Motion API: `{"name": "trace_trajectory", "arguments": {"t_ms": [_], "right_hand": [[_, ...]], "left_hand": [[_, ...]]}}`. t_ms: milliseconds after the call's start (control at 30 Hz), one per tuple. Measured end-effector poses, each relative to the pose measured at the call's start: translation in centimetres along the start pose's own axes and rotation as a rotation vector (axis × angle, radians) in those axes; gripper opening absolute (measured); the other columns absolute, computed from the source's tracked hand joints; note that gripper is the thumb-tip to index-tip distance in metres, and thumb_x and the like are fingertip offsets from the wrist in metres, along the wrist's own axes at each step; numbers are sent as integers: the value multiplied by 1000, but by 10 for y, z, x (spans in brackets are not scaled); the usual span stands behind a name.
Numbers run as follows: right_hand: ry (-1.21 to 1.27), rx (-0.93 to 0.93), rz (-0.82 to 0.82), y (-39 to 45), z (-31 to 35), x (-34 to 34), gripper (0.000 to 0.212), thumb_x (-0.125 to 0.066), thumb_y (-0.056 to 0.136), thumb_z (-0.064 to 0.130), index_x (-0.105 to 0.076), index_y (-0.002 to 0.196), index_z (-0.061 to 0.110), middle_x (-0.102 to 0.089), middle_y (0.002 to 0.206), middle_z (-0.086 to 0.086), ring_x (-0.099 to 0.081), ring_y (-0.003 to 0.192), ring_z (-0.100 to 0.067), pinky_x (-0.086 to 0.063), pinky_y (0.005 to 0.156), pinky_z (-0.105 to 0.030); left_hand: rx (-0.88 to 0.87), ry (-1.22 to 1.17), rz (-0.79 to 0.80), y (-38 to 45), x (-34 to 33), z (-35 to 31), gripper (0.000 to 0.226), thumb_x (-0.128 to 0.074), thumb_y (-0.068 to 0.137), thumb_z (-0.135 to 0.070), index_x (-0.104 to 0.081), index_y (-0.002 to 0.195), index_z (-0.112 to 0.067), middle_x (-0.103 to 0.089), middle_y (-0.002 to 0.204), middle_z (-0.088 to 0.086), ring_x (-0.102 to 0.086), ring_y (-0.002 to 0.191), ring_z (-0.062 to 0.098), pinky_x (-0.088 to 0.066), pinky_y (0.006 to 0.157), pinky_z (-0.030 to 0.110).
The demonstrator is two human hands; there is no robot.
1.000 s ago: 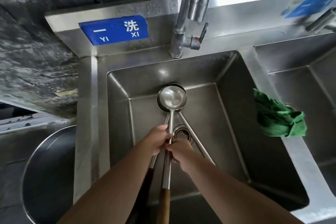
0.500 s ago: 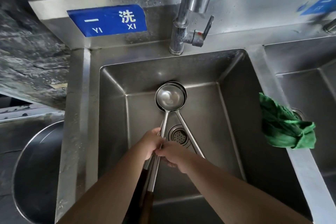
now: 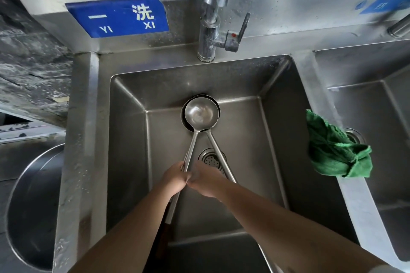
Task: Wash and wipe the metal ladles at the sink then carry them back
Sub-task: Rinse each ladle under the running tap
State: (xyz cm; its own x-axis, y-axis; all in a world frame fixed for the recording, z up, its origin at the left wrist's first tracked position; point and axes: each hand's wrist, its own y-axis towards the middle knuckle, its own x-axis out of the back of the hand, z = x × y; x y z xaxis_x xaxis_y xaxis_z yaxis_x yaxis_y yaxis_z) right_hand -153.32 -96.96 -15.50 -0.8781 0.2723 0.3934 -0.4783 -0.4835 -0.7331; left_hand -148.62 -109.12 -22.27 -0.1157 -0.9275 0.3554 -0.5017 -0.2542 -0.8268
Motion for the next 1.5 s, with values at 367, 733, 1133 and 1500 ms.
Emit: {"name": "trace_trajectory", "arguments": {"t_ms": [367, 733, 1133, 1500], "right_hand": [[-3, 130, -197, -18, 19, 62, 86, -65, 85, 30, -15, 155, 24, -16, 162, 0, -15, 149, -19, -23, 116, -33], [67, -12, -634, -39, 77, 197, 50, -63, 85, 40, -47, 128, 19, -62, 126, -9, -63, 104, -30, -54, 89, -42], [-77, 11, -817, -24, 107, 281, 25, -44, 98, 21, -61, 98, 4, -66, 102, -18, -52, 80, -29, -37, 67, -31], [-345, 64, -713, -27, 115, 312, 28, -41, 96, 8, -61, 113, -3, -65, 112, -19, -59, 104, -34, -46, 79, -36]], "left_hand": [[-249, 77, -187, -53, 23, -51, 66, -58, 92, -31, -31, 151, -22, -36, 155, 0, -36, 141, 19, -33, 107, 24], [-603, 81, -308, -90, 92, -199, 75, -62, 85, -49, -28, 150, -34, -52, 143, 3, -51, 129, 20, -41, 104, 32], [-712, 236, -453, -64, 135, -314, 18, -58, 92, -18, -55, 108, -26, -63, 98, -1, -64, 94, 22, -54, 87, 40], [-693, 452, -466, -89, 151, -330, 20, -53, 91, -5, -61, 109, 0, -63, 102, 10, -55, 88, 23, -37, 74, 27]]}}
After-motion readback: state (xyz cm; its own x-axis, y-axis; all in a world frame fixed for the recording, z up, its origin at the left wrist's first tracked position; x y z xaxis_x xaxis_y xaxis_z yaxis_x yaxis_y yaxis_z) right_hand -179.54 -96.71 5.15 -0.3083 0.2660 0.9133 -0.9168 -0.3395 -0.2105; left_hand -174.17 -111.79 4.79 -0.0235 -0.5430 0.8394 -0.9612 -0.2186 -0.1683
